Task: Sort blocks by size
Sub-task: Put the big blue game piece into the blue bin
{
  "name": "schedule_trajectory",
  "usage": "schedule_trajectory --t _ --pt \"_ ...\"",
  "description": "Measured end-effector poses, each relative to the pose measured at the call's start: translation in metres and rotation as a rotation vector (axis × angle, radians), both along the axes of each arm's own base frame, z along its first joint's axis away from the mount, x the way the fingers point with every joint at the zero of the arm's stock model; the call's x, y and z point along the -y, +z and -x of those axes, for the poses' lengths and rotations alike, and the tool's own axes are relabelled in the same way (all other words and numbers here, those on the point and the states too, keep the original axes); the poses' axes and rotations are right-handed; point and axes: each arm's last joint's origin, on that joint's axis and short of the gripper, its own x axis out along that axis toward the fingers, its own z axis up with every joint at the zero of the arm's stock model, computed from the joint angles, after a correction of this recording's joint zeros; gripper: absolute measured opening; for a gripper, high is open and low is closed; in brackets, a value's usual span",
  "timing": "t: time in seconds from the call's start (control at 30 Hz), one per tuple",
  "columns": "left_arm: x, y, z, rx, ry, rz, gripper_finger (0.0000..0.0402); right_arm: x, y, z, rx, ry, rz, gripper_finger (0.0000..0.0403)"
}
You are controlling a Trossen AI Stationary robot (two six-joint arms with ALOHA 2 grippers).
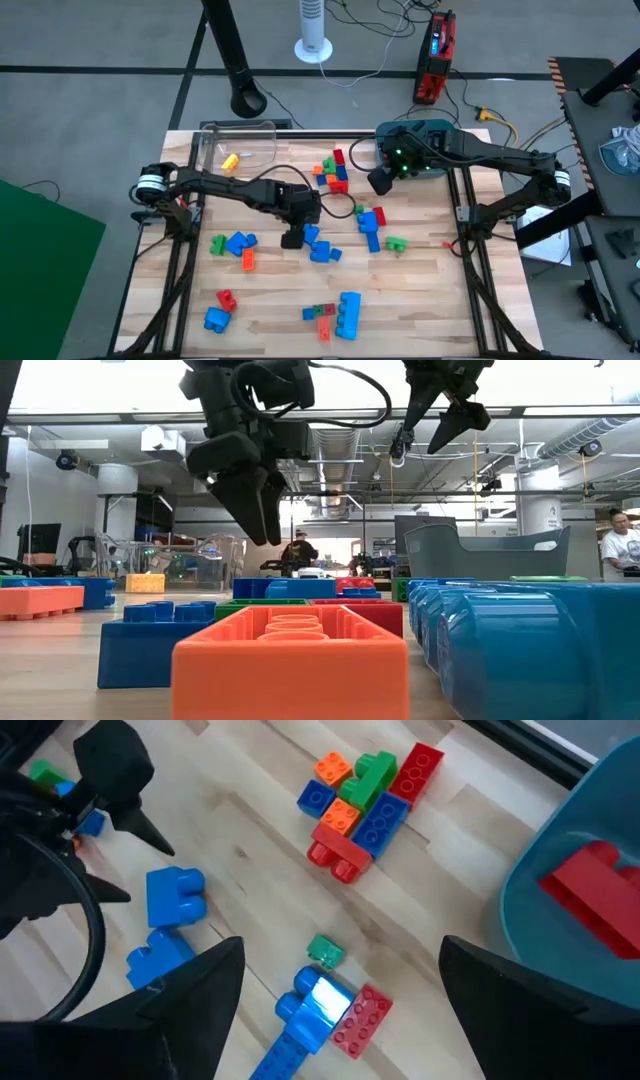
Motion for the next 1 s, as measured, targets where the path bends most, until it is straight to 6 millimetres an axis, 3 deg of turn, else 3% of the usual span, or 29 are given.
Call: schedule_trajectory --t 0.33,0.63,1.0 --pt "0.002 -0.003 0.001 -0.016 -0.019 0.082 0.0307 0.001 -0.003 0.0 -0.012 -0.022 0.016 0.0306" --pt "0.003 -0.016 -0.002 -0.054 -0.08 0.078 0.0395 0.001 -0.004 -0.001 -0.01 -0.031 0.011 0.0323" --pt "0.004 -0.014 -0.006 -0.027 -0.033 0.093 0.0355 0.001 -0.004 -0.001 -0.008 -0.041 0.005 0.0325"
